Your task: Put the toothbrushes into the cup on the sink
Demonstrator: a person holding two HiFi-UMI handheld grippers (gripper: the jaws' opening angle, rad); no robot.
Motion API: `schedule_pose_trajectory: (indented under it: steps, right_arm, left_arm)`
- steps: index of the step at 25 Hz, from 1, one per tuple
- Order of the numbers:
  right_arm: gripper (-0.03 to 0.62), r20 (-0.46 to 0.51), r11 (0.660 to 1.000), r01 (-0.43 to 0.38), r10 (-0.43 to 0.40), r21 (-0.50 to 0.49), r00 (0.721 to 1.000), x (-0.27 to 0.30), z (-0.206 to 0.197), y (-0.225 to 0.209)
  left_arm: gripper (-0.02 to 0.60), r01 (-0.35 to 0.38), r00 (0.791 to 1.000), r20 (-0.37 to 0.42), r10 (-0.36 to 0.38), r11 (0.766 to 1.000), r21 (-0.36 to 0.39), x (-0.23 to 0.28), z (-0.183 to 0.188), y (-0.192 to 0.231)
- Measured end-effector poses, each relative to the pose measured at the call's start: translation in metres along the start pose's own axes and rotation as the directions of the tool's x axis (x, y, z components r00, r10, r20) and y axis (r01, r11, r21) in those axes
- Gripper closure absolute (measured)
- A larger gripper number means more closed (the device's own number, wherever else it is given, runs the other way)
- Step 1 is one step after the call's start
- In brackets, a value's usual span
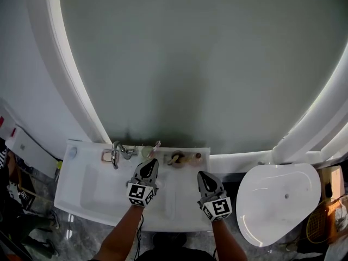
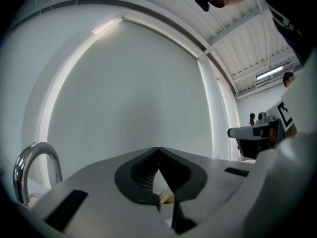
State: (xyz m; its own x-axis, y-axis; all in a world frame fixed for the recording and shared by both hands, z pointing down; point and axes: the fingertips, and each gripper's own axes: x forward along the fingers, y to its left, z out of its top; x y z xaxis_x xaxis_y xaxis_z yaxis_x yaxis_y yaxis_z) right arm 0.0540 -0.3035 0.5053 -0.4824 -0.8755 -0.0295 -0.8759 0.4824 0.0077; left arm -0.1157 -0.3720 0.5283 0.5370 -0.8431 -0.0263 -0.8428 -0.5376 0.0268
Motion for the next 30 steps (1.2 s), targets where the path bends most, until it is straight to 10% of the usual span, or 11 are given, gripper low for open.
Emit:
schedule_pose_trajectory:
  steps: [30]
  right_arm:
    - [0.567, -0.023, 0.999, 0.016, -0.017, -0.03, 1.0, -0.05, 0.003, 0.038]
  left_arm:
    - [0.557, -0.063, 0.994, 0.094, 0.061, 0.998, 0.024, -0.128, 0.038, -0.024]
